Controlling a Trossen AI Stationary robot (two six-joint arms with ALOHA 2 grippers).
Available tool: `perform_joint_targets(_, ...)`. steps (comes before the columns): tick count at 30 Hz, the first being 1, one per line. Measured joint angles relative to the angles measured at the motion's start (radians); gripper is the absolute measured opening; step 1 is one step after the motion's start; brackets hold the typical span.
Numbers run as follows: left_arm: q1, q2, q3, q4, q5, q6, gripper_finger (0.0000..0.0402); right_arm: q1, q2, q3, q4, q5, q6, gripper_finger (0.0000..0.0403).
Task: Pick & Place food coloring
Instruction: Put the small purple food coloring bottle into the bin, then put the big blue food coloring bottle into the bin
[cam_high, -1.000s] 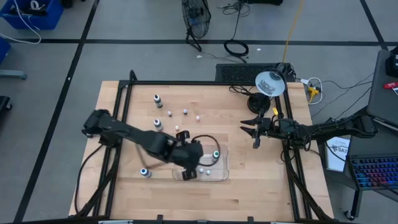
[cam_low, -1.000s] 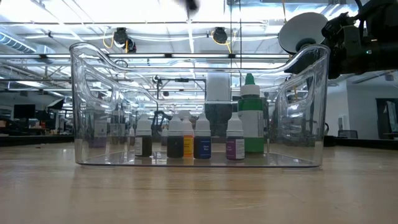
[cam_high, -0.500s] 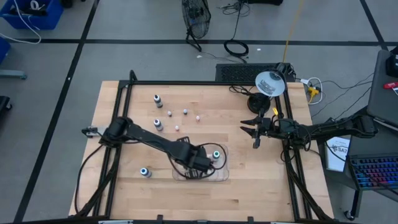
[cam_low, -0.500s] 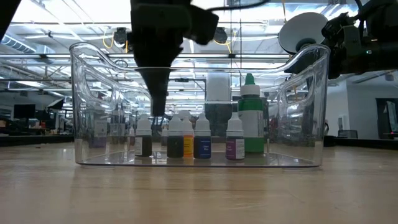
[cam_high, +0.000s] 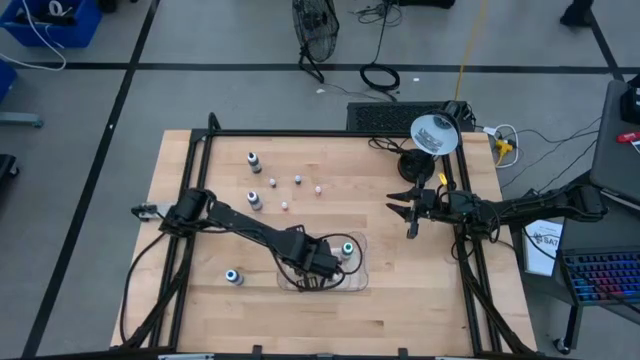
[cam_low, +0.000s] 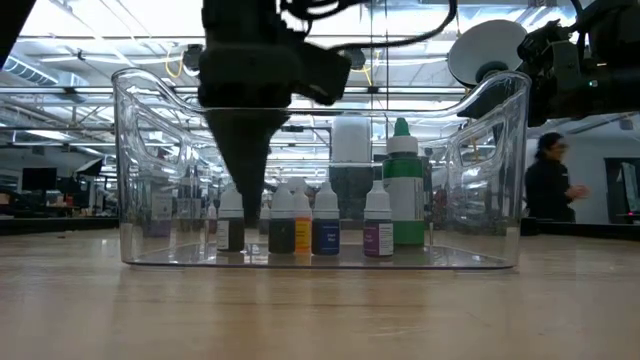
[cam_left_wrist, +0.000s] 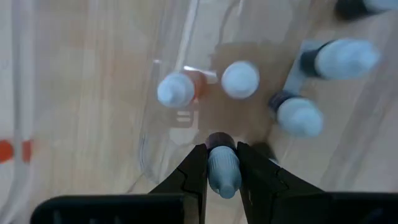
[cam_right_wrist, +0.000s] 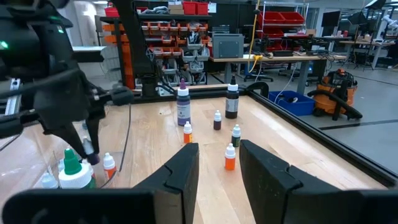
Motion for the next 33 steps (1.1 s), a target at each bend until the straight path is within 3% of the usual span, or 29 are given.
perform_joint_targets(14, 0.03, -0.002, -0.057, 0.106, 0.027, 0.004, 0.0065, 0.0, 0.0, 0.0, 0.001, 0.0, 0.0, 0.0107)
perform_joint_targets(23, 0.025, -0.005, -0.057, 0.108, 0.029, -0.02, 0.0197, 0.0, 0.0, 0.0, 0.0, 0.0, 0.0, 0.0106)
perform_joint_targets(33, 0.03, -0.09, -0.058, 0.107, 0.027, -0.037, 0.0237, 0.0, 0.0, 0.0, 0.0, 0.0, 0.0, 0.0106)
